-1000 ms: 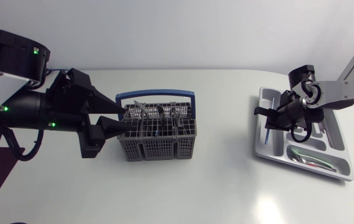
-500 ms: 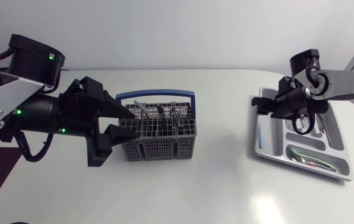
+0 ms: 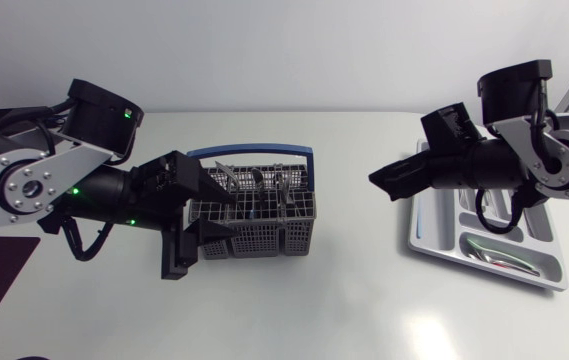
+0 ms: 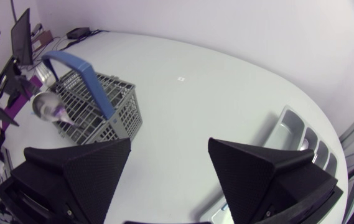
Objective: Unload the cutlery basket into the drawer organizer.
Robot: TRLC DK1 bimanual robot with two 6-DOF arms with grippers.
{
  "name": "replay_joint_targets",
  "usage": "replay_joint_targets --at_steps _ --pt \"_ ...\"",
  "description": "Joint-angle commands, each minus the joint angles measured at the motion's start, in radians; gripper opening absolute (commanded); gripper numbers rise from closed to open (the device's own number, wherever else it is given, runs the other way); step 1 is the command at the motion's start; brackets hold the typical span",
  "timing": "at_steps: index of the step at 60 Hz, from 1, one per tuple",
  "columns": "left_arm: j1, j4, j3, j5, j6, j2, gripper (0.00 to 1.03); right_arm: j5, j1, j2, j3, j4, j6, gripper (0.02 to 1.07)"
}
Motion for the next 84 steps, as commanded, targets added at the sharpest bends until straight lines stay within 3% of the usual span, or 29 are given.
replay_joint_targets --at_steps 1,9,15,35,48,58,84 --pt "-0.009 0.013 0.008 -0.005 0.050 0.047 0.87 -0.004 0.033 -0.020 -0.047 0.011 -0.075 0.95" --pt "-0.017 0.035 0.026 -0.026 0.071 0.096 0.87 -0.007 0.079 -0.043 -0.081 0.013 -0.127 0.95" --pt "-0.017 0.056 0.037 -0.028 0.083 0.124 0.87 -0.067 0.104 -0.069 -0.118 0.018 -0.172 0.95" --pt "-0.022 0.102 0.086 -0.028 0.091 0.209 0.85 -0.056 0.216 -0.103 -0.242 0.077 -0.232 0.95" --pt "-0.029 0.144 0.086 -0.028 0.090 0.214 0.55 -0.048 0.222 -0.094 -0.261 0.091 -0.245 0.95" --pt "-0.031 0.174 0.064 -0.026 0.097 0.203 0.23 -0.047 0.222 -0.091 -0.270 0.100 -0.245 0.97" --pt "-0.040 0.179 0.060 -0.045 0.083 0.105 0.15 -0.044 0.229 -0.095 -0.270 0.103 -0.242 0.98"
